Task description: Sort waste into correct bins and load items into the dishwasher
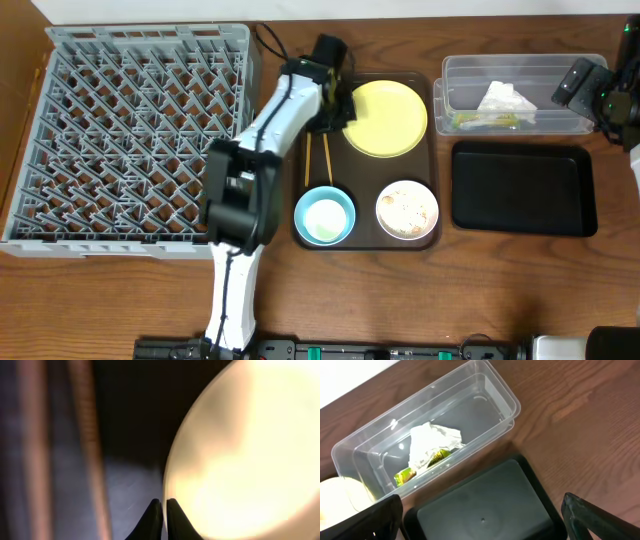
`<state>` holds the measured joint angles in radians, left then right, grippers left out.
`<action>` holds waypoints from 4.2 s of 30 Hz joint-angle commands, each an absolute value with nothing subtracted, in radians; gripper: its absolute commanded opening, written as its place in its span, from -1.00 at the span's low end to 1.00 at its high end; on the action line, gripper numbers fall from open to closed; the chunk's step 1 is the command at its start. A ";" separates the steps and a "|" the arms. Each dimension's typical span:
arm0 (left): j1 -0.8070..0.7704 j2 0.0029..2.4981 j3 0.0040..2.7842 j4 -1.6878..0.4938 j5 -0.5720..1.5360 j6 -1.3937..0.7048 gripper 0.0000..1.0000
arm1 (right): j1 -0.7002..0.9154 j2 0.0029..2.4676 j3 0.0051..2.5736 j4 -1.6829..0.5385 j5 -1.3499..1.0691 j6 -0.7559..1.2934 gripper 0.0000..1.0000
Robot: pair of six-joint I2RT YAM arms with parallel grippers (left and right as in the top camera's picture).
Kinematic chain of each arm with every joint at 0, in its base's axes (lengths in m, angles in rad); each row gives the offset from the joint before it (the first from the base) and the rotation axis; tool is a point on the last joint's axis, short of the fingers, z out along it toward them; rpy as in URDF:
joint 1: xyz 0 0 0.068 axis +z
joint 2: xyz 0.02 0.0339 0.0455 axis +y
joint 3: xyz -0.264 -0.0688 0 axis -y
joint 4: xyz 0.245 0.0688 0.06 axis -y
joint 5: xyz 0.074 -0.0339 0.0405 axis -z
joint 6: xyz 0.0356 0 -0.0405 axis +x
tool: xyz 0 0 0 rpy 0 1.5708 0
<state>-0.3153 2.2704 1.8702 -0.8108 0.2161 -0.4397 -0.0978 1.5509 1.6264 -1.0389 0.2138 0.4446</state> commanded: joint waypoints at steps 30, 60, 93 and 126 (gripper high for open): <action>-0.354 2.334 1.867 -0.690 0.202 -0.454 0.25 | -0.105 1.547 1.626 -1.040 0.220 0.456 0.99; -0.329 2.359 1.876 -0.752 -0.144 -0.439 -0.85 | -0.105 1.547 1.626 -1.040 0.220 0.456 0.98; -0.414 2.176 1.876 -0.812 -0.767 -0.090 -0.85 | -0.105 1.547 1.626 -1.040 0.220 0.456 0.99; -0.167 1.866 1.876 -0.529 -0.666 0.378 -0.85 | -0.105 1.547 1.626 -1.040 0.220 0.456 0.99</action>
